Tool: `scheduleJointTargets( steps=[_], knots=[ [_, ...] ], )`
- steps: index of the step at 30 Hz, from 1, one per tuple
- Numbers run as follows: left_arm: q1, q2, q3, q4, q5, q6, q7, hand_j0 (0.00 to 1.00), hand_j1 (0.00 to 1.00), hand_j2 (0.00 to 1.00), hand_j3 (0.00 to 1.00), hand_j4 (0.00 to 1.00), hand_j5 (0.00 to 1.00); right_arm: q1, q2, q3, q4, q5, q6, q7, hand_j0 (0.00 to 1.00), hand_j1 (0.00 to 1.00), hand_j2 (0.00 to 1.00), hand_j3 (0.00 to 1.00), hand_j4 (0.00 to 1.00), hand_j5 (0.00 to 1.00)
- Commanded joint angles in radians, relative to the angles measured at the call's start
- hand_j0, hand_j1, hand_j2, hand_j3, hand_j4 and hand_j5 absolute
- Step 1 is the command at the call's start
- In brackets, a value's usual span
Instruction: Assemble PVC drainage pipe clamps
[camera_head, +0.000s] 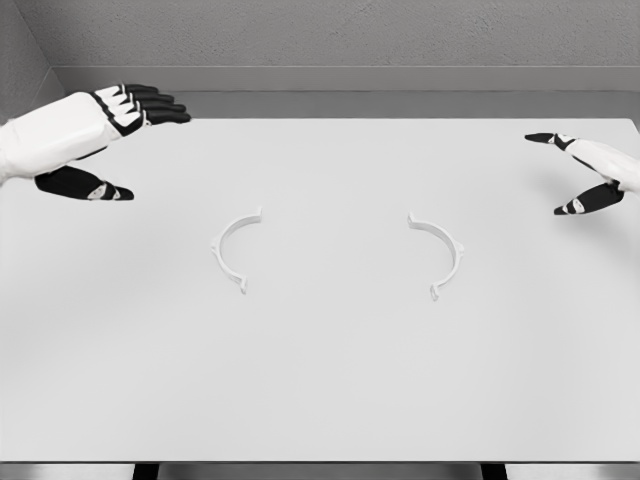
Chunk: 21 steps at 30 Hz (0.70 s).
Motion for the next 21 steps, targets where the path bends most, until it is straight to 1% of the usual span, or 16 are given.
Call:
scheduleJointTargets(
  steps=[1, 3, 4, 5, 6, 8, 9, 10, 11, 12, 14, 16, 18, 20, 21],
  knots=[
    [0.000, -0.002, -0.005, 0.000, -0.007, 0.002, -0.017, 1.00, 1.00, 1.00, 1.00, 1.00, 1.00, 0.000, 0.000, -0.002, -0.001, -0.008, 0.002, 0.001, 1.00, 1.00, 1.00, 1.00, 1.00, 1.00],
    [-0.003, 0.002, -0.013, -0.002, -0.007, 0.002, -0.017, 1.00, 1.00, 1.00, 1.00, 1.00, 1.00, 0.003, 0.000, -0.006, 0.002, -0.008, 0.002, 0.001, 1.00, 1.00, 1.00, 1.00, 1.00, 1.00],
    [-0.005, 0.007, -0.013, -0.002, -0.007, 0.002, -0.037, 1.00, 1.00, 1.00, 1.00, 1.00, 1.00, 0.009, 0.001, -0.007, 0.002, -0.010, 0.002, 0.000, 1.00, 1.00, 1.00, 1.00, 1.00, 1.00],
    [-0.005, 0.007, -0.013, -0.002, -0.007, 0.002, -0.039, 1.00, 1.00, 1.00, 1.00, 1.00, 1.00, 0.011, 0.006, -0.006, 0.002, -0.010, 0.002, 0.000, 1.00, 1.00, 1.00, 1.00, 1.00, 1.00],
    [-0.005, 0.007, -0.013, -0.002, -0.007, 0.002, -0.040, 1.00, 1.00, 1.00, 1.00, 1.00, 1.00, 0.009, 0.024, -0.006, 0.002, -0.010, 0.002, 0.000, 1.00, 1.00, 1.00, 1.00, 1.00, 1.00],
    [-0.003, 0.005, -0.013, 0.000, -0.007, 0.002, -0.042, 1.00, 1.00, 1.00, 1.00, 1.00, 1.00, 0.011, 0.030, -0.002, 0.002, -0.008, 0.002, 0.000, 1.00, 1.00, 1.00, 1.00, 1.00, 1.00],
    [-0.003, 0.002, -0.013, 0.001, -0.012, 0.002, -0.055, 1.00, 1.00, 1.00, 1.00, 1.00, 1.00, 0.014, 0.030, -0.001, 0.002, -0.008, 0.002, 0.003, 1.00, 1.00, 1.00, 1.00, 1.00, 1.00],
    [-0.003, -0.004, -0.014, 0.003, -0.013, 0.002, -0.097, 1.00, 1.00, 1.00, 1.00, 1.00, 1.00, 0.014, 0.050, -0.001, 0.001, -0.007, 0.002, 0.007, 1.00, 1.00, 1.00, 1.00, 1.00, 1.00],
    [-0.003, -0.012, -0.013, 0.004, -0.013, 0.002, -0.147, 1.00, 1.00, 1.00, 1.00, 1.00, 1.00, 0.009, 0.089, 0.001, -0.001, -0.005, 0.002, 0.055, 1.00, 1.00, 1.00, 1.00, 1.00, 1.00],
    [-0.003, -0.022, -0.013, 0.004, -0.013, 0.002, -0.157, 1.00, 1.00, 1.00, 1.00, 1.00, 1.00, 0.009, 0.099, 0.001, -0.002, -0.007, 0.002, 0.075, 1.00, 1.00, 1.00, 1.00, 1.00, 1.00],
    [-0.003, -0.025, -0.013, 0.003, -0.013, 0.002, -0.158, 1.00, 1.00, 1.00, 1.00, 1.00, 1.00, 0.008, 0.116, 0.002, -0.007, -0.005, 0.002, 0.084, 1.00, 1.00, 1.00, 1.00, 1.00, 1.00],
    [-0.003, -0.027, -0.013, 0.003, -0.013, 0.002, -0.158, 1.00, 1.00, 1.00, 1.00, 1.00, 1.00, 0.011, 0.122, 0.013, -0.054, -0.005, 0.002, 0.087, 1.00, 1.00, 1.00, 1.00, 1.00, 1.00],
    [-0.003, -0.027, -0.013, 0.003, -0.013, 0.002, -0.161, 1.00, 1.00, 1.00, 1.00, 1.00, 1.00, 0.038, 0.119, 0.019, -0.110, -0.005, 0.002, 0.087, 1.00, 1.00, 1.00, 1.00, 1.00, 1.00],
    [-0.003, -0.025, -0.013, 0.003, -0.013, 0.002, -0.193, 1.00, 1.00, 1.00, 1.00, 1.00, 1.00, 0.052, 0.115, 0.017, -0.128, -0.005, 0.002, 0.089, 1.00, 1.00, 1.00, 1.00, 1.00, 1.00],
    [-0.003, -0.025, -0.013, 0.003, -0.013, 0.002, -0.195, 1.00, 1.00, 1.00, 1.00, 1.00, 1.00, 0.067, 0.110, 0.016, -0.156, -0.005, 0.002, 0.089, 1.00, 1.00, 1.00, 1.00, 1.00, 1.00]
  ],
)
